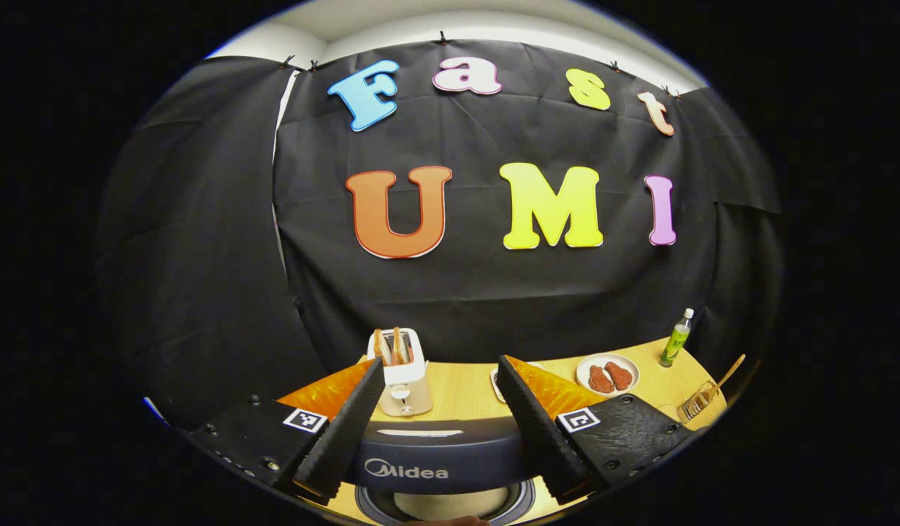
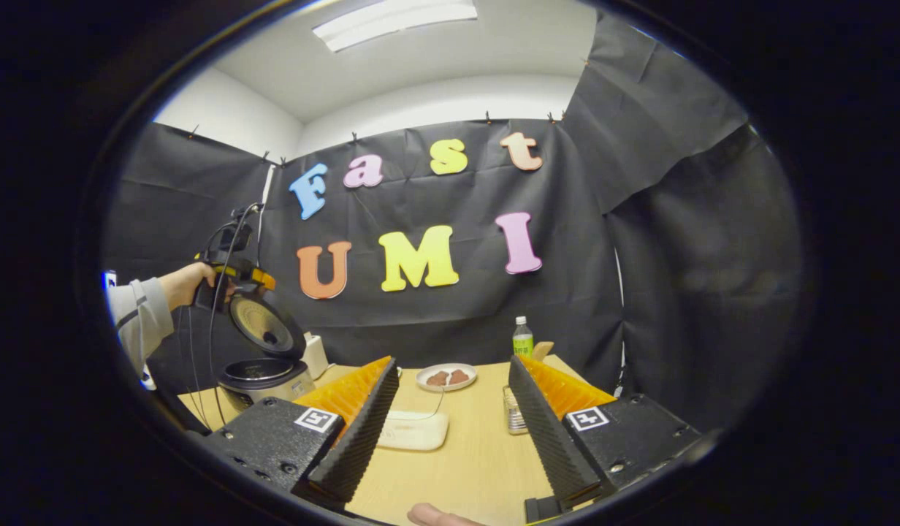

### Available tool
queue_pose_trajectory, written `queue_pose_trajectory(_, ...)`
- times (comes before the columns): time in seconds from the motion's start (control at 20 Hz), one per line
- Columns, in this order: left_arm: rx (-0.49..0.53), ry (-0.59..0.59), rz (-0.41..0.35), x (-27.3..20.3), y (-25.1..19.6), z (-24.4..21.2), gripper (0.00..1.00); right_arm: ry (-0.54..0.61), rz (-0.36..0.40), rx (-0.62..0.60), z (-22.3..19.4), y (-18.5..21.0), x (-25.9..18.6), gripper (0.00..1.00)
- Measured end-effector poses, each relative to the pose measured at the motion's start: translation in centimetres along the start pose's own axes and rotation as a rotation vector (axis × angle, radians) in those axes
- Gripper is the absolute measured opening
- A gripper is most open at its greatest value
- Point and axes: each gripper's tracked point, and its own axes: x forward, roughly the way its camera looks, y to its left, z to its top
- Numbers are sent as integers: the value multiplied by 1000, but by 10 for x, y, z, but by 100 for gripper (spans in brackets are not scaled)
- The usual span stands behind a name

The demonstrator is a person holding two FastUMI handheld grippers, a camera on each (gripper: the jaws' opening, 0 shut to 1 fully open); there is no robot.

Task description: Close the left gripper, press the button to open the rice cooker; take a wooden spoon from the chopstick holder with the right hand, scoop a spoonful of rice and pour it into the rice cooker, then put the wooden spoon back into the chopstick holder.

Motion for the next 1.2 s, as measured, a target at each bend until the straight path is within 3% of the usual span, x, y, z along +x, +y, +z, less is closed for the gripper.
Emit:
queue_pose_trajectory(0.6,-13,67,-33,-39,-14,-125,97,1,72,-37,8,36,-35,98)
queue_pose_trajectory(0.9,-33,36,-41,-44,-12,-143,97,7,88,-55,7,50,-38,96)
queue_pose_trajectory(1.15,-25,99,-38,-45,-16,-179,97,15,106,-65,3,57,-40,97)
queue_pose_trajectory(1.2,-17,52,-35,-48,-16,-172,97,15,107,-66,3,58,-42,96)
